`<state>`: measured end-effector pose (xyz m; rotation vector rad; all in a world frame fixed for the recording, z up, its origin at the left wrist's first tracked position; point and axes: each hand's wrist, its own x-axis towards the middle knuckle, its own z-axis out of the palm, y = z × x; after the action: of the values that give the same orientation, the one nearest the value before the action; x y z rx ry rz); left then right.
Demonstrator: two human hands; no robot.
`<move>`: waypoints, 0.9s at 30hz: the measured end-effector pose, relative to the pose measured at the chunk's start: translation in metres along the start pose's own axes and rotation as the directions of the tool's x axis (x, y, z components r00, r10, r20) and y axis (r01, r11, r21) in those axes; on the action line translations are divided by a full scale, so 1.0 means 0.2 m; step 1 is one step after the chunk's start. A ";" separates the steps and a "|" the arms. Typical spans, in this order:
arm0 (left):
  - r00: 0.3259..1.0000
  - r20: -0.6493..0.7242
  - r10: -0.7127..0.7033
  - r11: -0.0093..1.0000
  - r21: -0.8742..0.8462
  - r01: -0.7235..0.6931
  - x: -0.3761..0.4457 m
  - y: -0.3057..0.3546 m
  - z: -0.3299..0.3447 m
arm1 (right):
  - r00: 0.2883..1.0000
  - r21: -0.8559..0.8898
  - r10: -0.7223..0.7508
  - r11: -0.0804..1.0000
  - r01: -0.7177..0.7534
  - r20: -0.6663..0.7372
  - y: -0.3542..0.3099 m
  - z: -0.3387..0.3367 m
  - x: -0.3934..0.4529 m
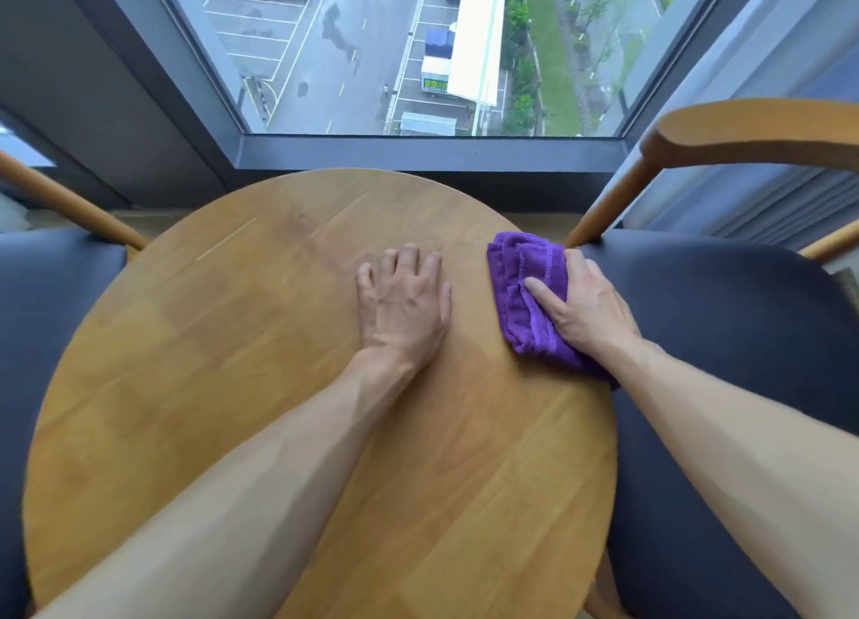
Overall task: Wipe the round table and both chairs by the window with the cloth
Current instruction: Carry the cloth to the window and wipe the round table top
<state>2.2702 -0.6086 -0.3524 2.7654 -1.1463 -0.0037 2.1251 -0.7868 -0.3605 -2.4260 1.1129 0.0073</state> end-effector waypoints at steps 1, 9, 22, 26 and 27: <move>1.000 -0.018 -0.006 1.000 -0.010 0.006 0.00 0.00 0.00 | 1.000 -0.001 -0.022 1.000 0.022 0.021 -0.02 -0.01 0.05; 0.997 -0.071 0.000 0.981 -0.192 -0.013 0.12 0.00 -0.07 | 0.971 0.015 -0.217 0.976 0.217 0.100 -0.19 -0.03 0.35; 0.886 0.143 0.441 0.744 -0.611 -0.271 0.61 0.39 -0.05 | 0.980 0.350 0.011 0.935 0.061 -0.199 -0.21 -0.05 0.24; 0.757 0.242 0.607 0.794 -0.155 -0.587 0.63 0.39 0.04 | 0.876 0.362 0.278 0.923 -0.130 -0.394 -0.20 0.04 0.11; 0.732 0.255 0.632 0.768 -0.073 -0.637 0.64 0.38 0.05 | 0.870 0.336 0.292 0.929 -0.158 -0.398 -0.20 0.06 0.10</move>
<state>2.3055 -0.7530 -0.3446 2.2726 -2.1210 -0.2978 2.1695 -0.7742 -0.3596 -2.0635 1.4739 -0.6222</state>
